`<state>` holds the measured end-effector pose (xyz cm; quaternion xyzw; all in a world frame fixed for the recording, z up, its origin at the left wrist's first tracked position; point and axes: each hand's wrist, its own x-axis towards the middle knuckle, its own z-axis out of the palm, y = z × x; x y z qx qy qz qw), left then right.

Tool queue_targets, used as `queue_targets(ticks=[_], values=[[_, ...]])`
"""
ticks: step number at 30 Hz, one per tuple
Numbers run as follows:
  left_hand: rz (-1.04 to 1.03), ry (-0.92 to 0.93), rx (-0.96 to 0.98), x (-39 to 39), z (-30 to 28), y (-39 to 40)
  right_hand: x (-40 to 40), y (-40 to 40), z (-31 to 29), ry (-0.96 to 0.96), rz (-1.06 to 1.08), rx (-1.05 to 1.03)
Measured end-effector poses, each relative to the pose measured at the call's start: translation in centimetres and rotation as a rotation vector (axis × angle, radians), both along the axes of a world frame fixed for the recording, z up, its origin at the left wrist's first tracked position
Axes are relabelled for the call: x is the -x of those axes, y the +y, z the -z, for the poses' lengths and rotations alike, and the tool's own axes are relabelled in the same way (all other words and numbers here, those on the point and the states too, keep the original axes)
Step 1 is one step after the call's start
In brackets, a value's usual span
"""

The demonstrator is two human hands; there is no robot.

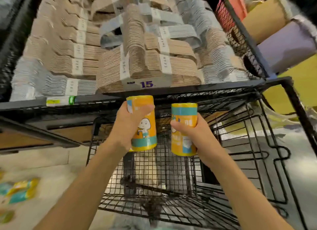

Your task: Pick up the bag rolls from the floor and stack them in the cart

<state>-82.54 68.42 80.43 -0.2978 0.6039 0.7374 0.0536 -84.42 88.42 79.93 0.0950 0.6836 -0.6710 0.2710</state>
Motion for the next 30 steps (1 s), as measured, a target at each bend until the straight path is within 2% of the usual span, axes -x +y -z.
queue_targets(ticks=[12,24,30], values=[[-0.069,-0.102,0.117,1.7,11.2,-2.5,2.2,-2.5,12.1,-0.103,0.018,-0.032],[-0.043,-0.230,0.137,2.5,25.9,-3.1,3.7,-3.3,24.1,-0.178,0.018,-0.063],[0.000,-0.295,0.188,3.3,30.5,-2.5,3.5,-3.1,28.3,-0.189,0.010,-0.085]])
